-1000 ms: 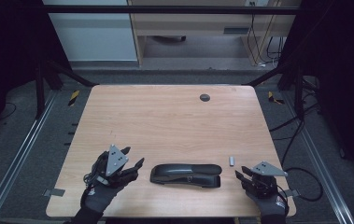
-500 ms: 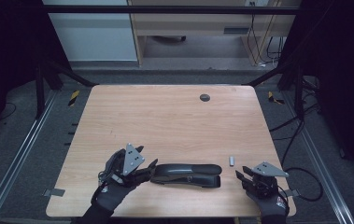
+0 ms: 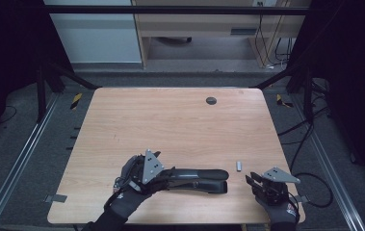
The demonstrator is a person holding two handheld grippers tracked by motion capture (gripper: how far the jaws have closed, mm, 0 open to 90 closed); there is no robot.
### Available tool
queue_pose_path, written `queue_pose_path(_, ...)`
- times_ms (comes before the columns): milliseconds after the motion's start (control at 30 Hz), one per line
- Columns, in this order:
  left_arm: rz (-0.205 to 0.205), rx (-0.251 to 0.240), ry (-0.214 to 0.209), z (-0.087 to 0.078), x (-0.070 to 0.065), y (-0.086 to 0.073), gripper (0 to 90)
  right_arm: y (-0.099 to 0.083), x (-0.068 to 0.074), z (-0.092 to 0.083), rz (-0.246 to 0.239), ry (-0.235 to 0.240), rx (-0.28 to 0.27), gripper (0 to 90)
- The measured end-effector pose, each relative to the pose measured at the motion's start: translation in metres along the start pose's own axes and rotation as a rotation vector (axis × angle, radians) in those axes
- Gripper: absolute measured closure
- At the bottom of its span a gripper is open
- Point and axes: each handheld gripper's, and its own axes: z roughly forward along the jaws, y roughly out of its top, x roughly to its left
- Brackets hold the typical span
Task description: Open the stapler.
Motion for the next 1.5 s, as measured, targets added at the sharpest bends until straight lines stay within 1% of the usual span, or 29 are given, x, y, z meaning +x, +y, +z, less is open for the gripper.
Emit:
queue_pose_path(167,0.029,-0.002,-0.009,0.004,-0.01,0.007,34.9,-0.002,-0.001,-0.001,0.008,0.002,-0.004,77.9)
queue_pose_path(300,0.043,0.004,-0.012,0.008,-0.013,0.011,34.8,-0.002,-0.001,-0.001,0.024,0.01,-0.004,80.0)
queue_pose_path(367,0.043,0.003,-0.016,0.01,-0.016,0.013,34.7,-0.003,-0.002,-0.001,0.0,0.008,-0.028,81.5)
queue_pose_path(400,0.045,0.003,-0.017,0.011,-0.017,0.014,34.7,-0.002,-0.001,-0.002,0.008,0.013,-0.033,81.8)
queue_pose_path(467,0.061,0.008,-0.021,0.013,-0.021,0.016,34.6,-0.003,-0.001,-0.003,0.01,0.022,-0.046,82.3)
queue_pose_path(500,0.072,0.013,-0.02,0.015,-0.023,0.017,34.5,-0.003,-0.001,-0.003,0.014,0.03,-0.041,83.4)
queue_pose_path(533,0.077,0.014,-0.019,0.015,-0.025,0.018,34.4,-0.003,0.0,-0.002,0.022,0.037,-0.038,83.3)
queue_pose_path(567,0.087,0.017,-0.02,0.016,-0.027,0.019,34.4,-0.003,0.0,-0.002,0.02,0.035,-0.043,82.2)
queue_pose_path(600,0.09,0.015,-0.021,0.017,-0.028,0.02,34.2,-0.002,0.0,-0.002,0.022,0.013,-0.05,80.6)
queue_pose_path(633,0.092,0.012,-0.023,0.017,-0.03,0.022,34.2,-0.002,0.0,-0.002,0.032,0.011,-0.047,79.4)
queue_pose_path(667,0.096,0.012,-0.024,0.018,-0.031,0.023,34.2,-0.002,-0.001,-0.002,0.054,0.008,-0.036,79.1)
queue_pose_path(700,0.1,0.011,-0.025,0.018,-0.033,0.024,34.2,-0.002,-0.001,-0.002,0.06,-0.007,-0.027,78.7)
queue_pose_path(767,0.103,0.01,-0.025,0.019,-0.034,0.025,34.2,-0.002,-0.002,-0.002,0.064,-0.015,-0.022,78.5)
queue_pose_path(800,0.11,0.013,-0.029,0.02,-0.036,0.026,34.2,-0.001,-0.003,-0.003,0.07,-0.032,-0.009,79.0)
queue_pose_path(900,0.119,0.016,-0.03,0.023,-0.04,0.026,34.2,0.0,-0.003,-0.004,0.08,-0.042,0.001,78.6)
queue_pose_path(933,0.122,0.018,-0.031,0.023,-0.041,0.026,34.2,0.0,-0.003,-0.003,0.072,-0.044,0.004,78.6)
queue_pose_path(967,0.124,0.018,-0.03,0.024,-0.042,0.026,34.1,0.0,-0.002,-0.003,0.077,-0.038,0.01,78.7)
queue_pose_path(1067,0.135,0.021,-0.034,0.026,-0.045,0.025,33.6,0.001,-0.001,-0.001,0.059,-0.033,0.016,78.4)
queue_pose_path(1133,0.142,0.028,-0.036,0.026,-0.046,0.024,33.5,0.001,0.0,-0.001,0.06,-0.028,0.019,78.2)
queue_pose_path(1267,0.158,0.039,-0.036,0.028,-0.048,0.022,33.3,0.001,0.0,-0.002,0.06,-0.022,0.012,77.5)
queue_pose_path(1333,0.172,0.048,-0.034,0.028,-0.05,0.022,33.4,0.001,0.0,-0.002,0.064,-0.021,0.01,75.5)
queue_pose_path(1367,0.172,0.048,-0.034,0.028,-0.05,0.022,33.6,0.001,0.0,-0.002,0.064,-0.021,0.01,75.5)
queue_pose_path(1400,0.183,0.053,-0.038,0.029,-0.052,0.022,33.2,0.0,-0.001,-0.001,0.05,-0.024,-0.005,73.9)
queue_pose_path(1433,0.188,0.054,-0.036,0.03,-0.053,0.021,33.2,0.0,0.0,-0.001,0.059,-0.02,-0.003,73.5)
queue_pose_path(1500,0.206,0.061,-0.034,0.032,-0.058,0.021,32.4,0.0,0.0,-0.001,0.056,-0.023,-0.01,72.4)
